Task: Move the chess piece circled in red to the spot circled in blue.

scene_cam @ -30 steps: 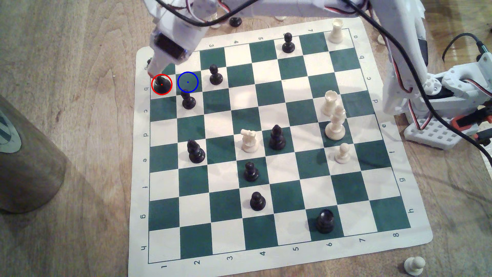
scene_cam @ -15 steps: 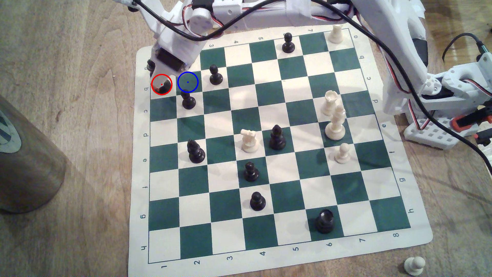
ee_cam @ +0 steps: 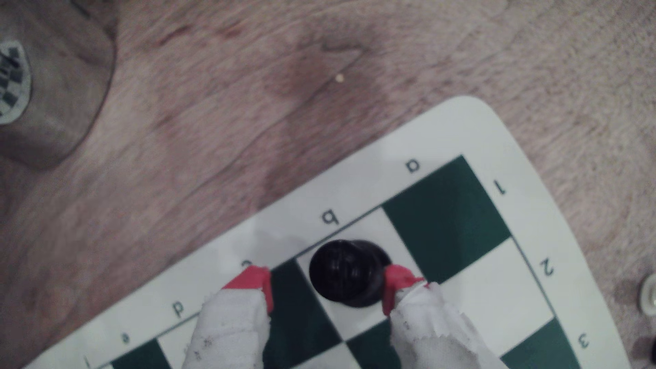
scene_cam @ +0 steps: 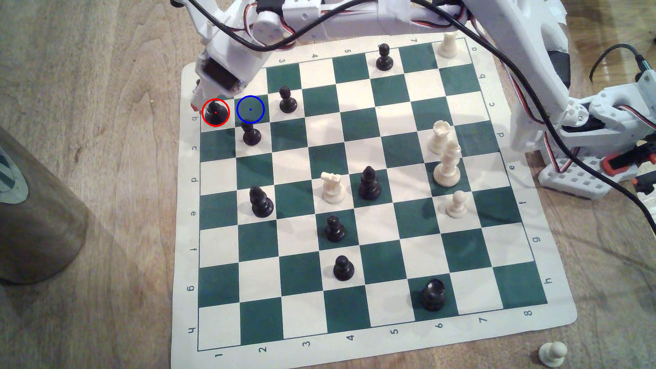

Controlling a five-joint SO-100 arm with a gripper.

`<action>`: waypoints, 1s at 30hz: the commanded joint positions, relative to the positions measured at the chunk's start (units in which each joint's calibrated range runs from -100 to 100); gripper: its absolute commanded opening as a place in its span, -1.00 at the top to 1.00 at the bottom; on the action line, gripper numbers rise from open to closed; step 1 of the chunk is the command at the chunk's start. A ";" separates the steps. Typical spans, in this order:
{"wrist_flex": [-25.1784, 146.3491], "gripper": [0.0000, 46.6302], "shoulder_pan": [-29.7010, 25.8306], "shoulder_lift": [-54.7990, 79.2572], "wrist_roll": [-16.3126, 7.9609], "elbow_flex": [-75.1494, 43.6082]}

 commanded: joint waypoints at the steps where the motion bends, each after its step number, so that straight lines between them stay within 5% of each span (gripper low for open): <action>1: -1.76 0.26 -0.06 -1.88 -0.24 -5.54; 23: -2.99 0.33 -0.21 1.43 -0.98 -7.72; 27: -2.58 0.73 -0.21 1.69 -0.59 -7.72; 28: -2.33 0.99 -0.14 1.69 -0.59 -7.72; 30: -2.09 0.99 -0.06 1.69 -0.59 -7.72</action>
